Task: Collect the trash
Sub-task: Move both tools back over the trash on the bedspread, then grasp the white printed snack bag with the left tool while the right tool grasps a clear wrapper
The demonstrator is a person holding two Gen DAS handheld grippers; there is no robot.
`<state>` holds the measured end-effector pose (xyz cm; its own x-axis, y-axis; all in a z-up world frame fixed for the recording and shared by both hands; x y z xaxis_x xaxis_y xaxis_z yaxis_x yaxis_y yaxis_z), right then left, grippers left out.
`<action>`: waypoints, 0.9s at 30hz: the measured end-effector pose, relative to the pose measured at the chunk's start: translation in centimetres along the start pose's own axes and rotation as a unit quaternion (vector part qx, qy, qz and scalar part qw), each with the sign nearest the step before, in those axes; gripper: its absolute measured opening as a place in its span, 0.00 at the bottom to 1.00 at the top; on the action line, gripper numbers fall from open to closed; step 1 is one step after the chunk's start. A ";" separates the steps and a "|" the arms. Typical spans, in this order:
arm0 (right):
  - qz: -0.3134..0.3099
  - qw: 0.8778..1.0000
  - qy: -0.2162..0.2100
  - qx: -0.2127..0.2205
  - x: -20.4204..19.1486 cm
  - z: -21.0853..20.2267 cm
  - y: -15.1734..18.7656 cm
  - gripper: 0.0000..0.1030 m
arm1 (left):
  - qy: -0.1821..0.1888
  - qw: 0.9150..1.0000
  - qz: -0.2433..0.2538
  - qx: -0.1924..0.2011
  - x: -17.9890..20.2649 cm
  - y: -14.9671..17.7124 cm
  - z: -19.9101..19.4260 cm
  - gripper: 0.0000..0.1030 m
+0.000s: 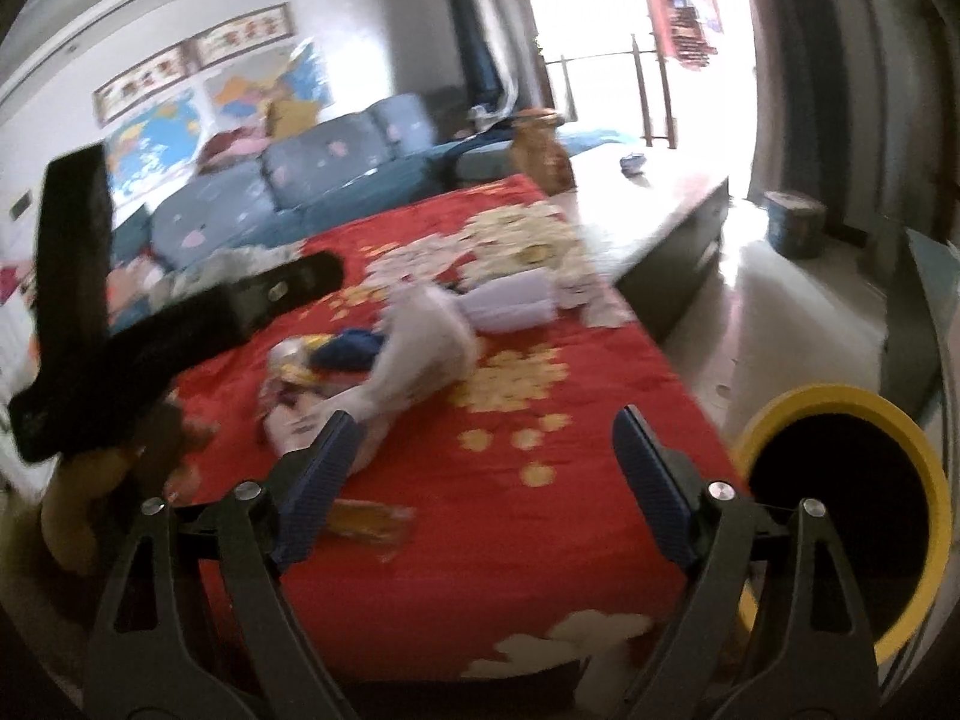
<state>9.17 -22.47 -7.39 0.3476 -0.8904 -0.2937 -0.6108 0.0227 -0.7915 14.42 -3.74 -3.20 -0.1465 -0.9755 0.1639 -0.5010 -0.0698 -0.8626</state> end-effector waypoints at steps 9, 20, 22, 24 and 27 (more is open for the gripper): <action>-0.068 0.995 -0.050 -0.048 -4.6 2.4 1.5 0.78 | -0.045 0.998 -0.041 -0.002 -4.9 0.0 -0.7 0.93; -0.150 0.981 -0.064 -0.102 -7.8 5.5 4.2 0.78 | -0.078 0.993 -0.083 -0.036 -9.4 1.5 -0.2 0.93; -0.155 0.980 -0.063 -0.110 -7.9 6.1 4.5 0.78 | -0.074 0.992 -0.091 -0.048 -9.9 2.0 0.2 0.92; -0.152 0.979 -0.065 -0.120 -7.7 6.9 4.8 0.78 | -0.072 0.991 -0.097 -0.056 -10.2 2.5 0.7 0.92; -0.143 0.979 -0.065 -0.134 -7.2 7.8 5.3 0.73 | -0.071 0.990 -0.105 -0.063 -10.4 3.0 1.2 0.91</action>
Point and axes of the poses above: each gripper's, at about its wrist camera, not at the fingertips, and z roughly the way its jaws point, x to its right, y to its underside, the point moved 4 cm from there along z, roughly the way its jaws point, and after that the axes turned 4 degrees about z, right-handed, at the moved point
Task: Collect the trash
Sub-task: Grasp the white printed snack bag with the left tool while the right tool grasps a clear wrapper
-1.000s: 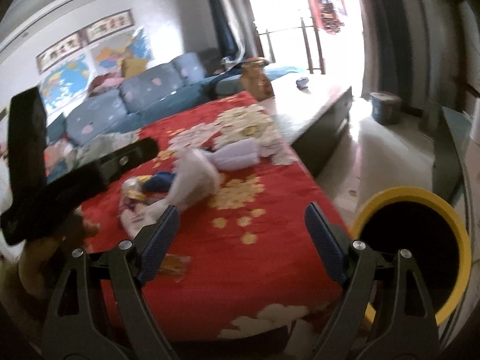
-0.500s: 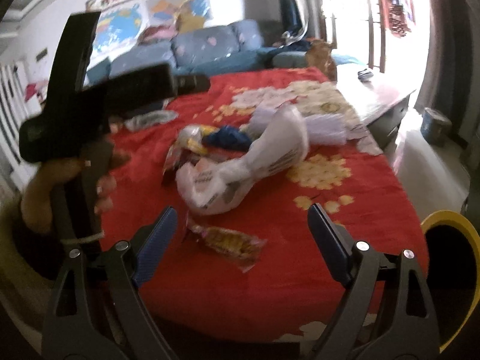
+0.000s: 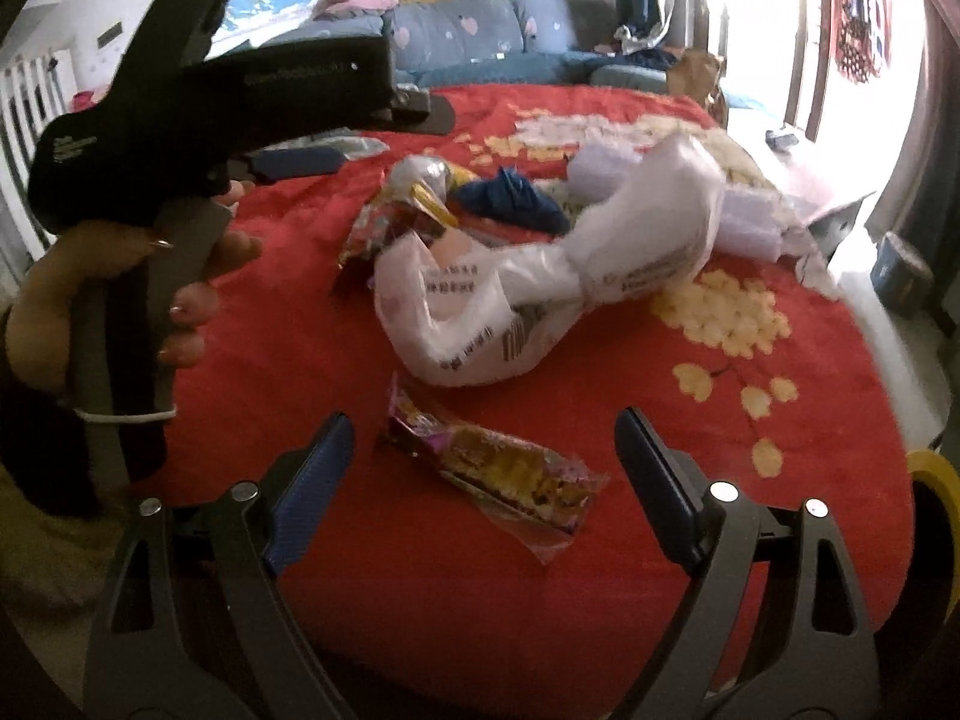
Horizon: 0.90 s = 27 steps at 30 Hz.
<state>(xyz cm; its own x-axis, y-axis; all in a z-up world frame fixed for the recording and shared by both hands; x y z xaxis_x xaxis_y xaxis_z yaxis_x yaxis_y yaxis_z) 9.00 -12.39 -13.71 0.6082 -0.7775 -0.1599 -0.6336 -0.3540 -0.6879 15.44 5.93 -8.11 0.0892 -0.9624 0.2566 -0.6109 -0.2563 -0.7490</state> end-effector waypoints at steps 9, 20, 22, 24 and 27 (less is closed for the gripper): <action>0.023 1.000 -0.013 -0.013 0.7 1.0 0.9 0.61 | -0.006 1.000 -0.011 -0.028 -0.2 1.3 2.5 0.55; 0.018 1.000 -0.015 -0.010 0.5 0.2 1.5 0.38 | -0.002 1.000 -0.011 -0.003 -0.5 0.9 1.2 0.36; 0.012 1.000 -0.019 -0.006 0.4 -0.2 1.5 0.30 | 0.000 1.000 -0.013 0.012 -0.5 0.3 0.3 0.36; 0.004 1.000 -0.023 -0.003 0.1 -0.6 1.4 0.21 | 0.002 1.000 -0.012 0.027 -0.5 -0.3 -0.7 0.36; -0.001 0.999 -0.038 0.003 -0.3 -1.4 1.4 0.18 | 0.009 0.999 -0.012 0.044 -0.3 -1.1 -2.0 0.36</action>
Point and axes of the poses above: each gripper's, at about its wrist camera, not at the fingertips, and z roughly the way its jaws point, x to its right, y to its underside, the point moved 4 cm from there along z, roughly the way its jaws point, and after that the axes turned 4 degrees about z, right-handed, at the moved point
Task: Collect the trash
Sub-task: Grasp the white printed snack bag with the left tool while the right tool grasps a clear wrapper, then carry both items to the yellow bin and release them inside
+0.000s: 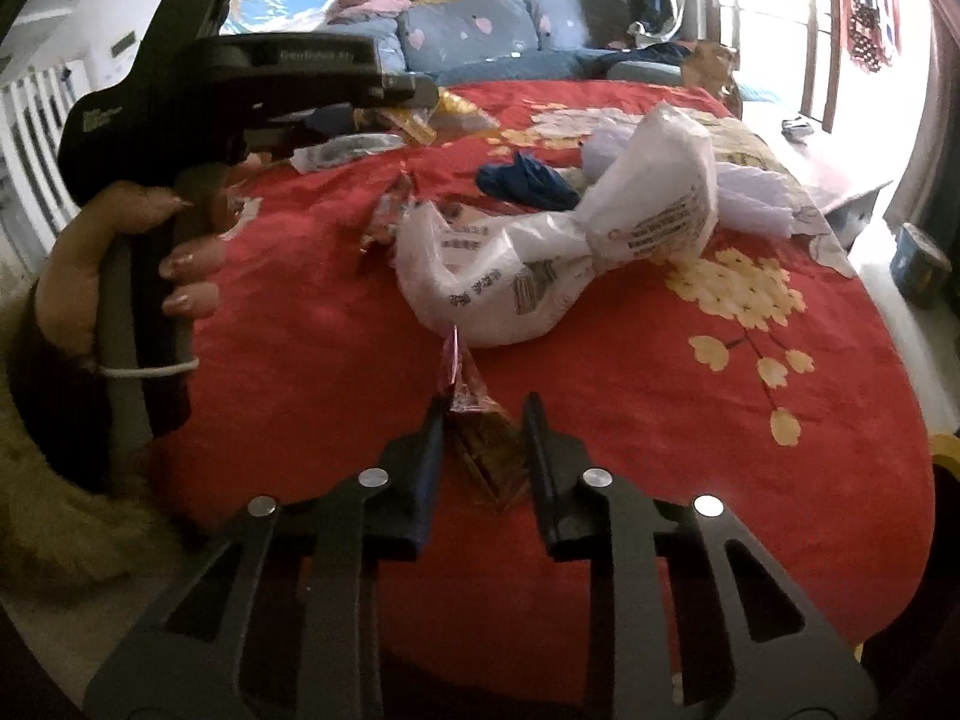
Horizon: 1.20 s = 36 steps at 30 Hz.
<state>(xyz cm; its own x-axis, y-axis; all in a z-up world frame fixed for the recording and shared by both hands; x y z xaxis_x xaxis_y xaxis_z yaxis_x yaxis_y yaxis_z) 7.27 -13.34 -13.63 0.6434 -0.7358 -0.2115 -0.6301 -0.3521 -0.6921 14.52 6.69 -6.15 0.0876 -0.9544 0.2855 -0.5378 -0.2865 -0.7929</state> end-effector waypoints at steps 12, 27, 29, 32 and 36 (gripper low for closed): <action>0.001 0.997 -0.023 0.071 -0.9 -5.4 -2.0 0.17 | 0.042 0.999 0.012 0.026 2.3 -1.7 -2.8 0.36; 0.081 0.989 0.036 0.120 5.6 -7.9 -3.6 0.17 | 0.091 0.994 0.062 0.010 7.6 -0.4 -2.8 0.36; 0.088 0.987 0.044 0.127 6.3 -8.3 -3.7 0.17 | 0.097 0.993 0.068 0.008 8.2 -0.2 -2.7 0.36; 0.103 0.984 0.054 0.136 7.7 -8.9 -3.9 0.17 | 0.107 0.991 0.078 0.005 9.2 0.2 -2.7 0.36; 0.124 0.979 0.068 0.147 9.6 -9.8 -3.8 0.17 | 0.120 0.988 0.092 0.001 10.6 0.6 -2.6 0.36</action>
Point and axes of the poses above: each gripper's, at about its wrist camera, not at the fingertips, and z roughly the way its jaws point, x to its right, y to its underside, the point moved 4 cm from there along z, roughly the way its jaws point, and after that the axes turned 4 degrees about z, right-handed, at the moved point
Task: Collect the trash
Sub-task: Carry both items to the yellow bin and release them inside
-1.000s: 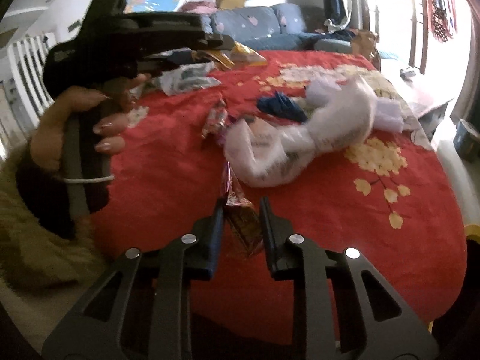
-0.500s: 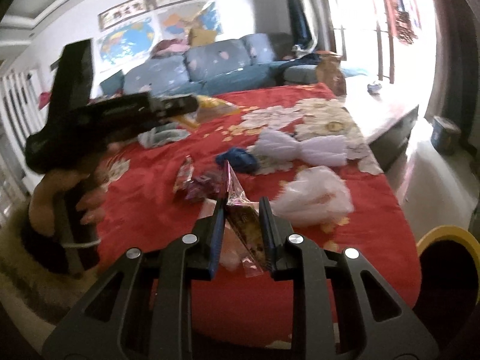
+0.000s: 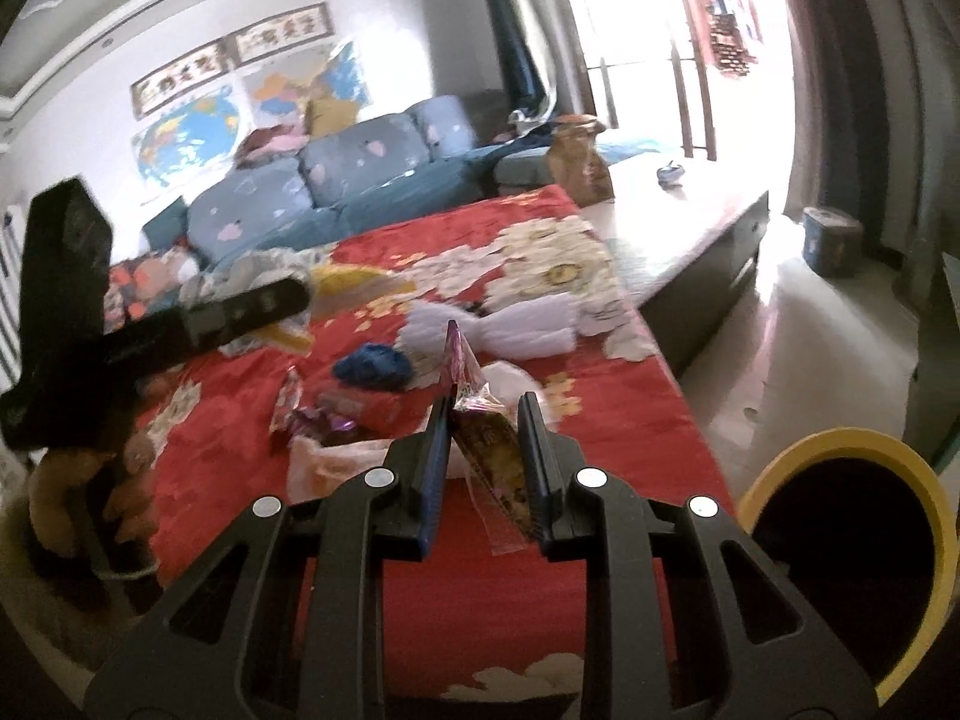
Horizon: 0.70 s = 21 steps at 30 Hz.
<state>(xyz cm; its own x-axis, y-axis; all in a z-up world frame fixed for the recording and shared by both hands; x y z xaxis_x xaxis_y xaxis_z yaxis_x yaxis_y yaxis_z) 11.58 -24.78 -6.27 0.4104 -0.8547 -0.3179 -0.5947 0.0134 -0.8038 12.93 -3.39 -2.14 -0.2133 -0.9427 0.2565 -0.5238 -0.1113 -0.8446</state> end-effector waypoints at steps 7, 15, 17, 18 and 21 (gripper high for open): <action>0.033 0.999 0.027 0.020 3.0 -1.2 -0.8 0.17 | 0.019 1.000 0.019 -0.006 2.1 0.4 0.5 0.36; 0.067 0.996 0.054 0.036 6.0 -2.5 -1.0 0.17 | 0.047 0.998 0.043 -0.016 5.1 1.0 1.3 0.36; 0.075 0.995 0.060 0.039 6.6 -2.7 -1.0 0.17 | 0.053 0.997 0.048 -0.018 5.8 1.2 1.5 0.36; 0.080 0.994 0.063 0.040 7.0 -2.8 -1.0 0.17 | 0.057 0.997 0.051 -0.020 6.2 1.2 1.6 0.36; 0.089 0.993 0.071 0.043 7.8 -3.1 -1.0 0.17 | 0.066 0.996 0.060 -0.022 7.2 1.4 2.0 0.36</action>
<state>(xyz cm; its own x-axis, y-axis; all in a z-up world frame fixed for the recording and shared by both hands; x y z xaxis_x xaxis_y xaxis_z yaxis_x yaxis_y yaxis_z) 13.29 -33.08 -6.42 0.1987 -0.8991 -0.3901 -0.5850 0.2106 -0.7832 12.32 -10.95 -2.47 -0.3818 -0.8982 0.2180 -0.5237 0.0159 -0.8517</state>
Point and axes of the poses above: each gripper's, at about its wrist camera, not at the fingertips, and z roughly the way its jaws point, x to its right, y to its underside, the point moved 4 cm from there along z, roughly the way its jaws point, and after that the axes turned 4 degrees about z, right-handed, at the moved point
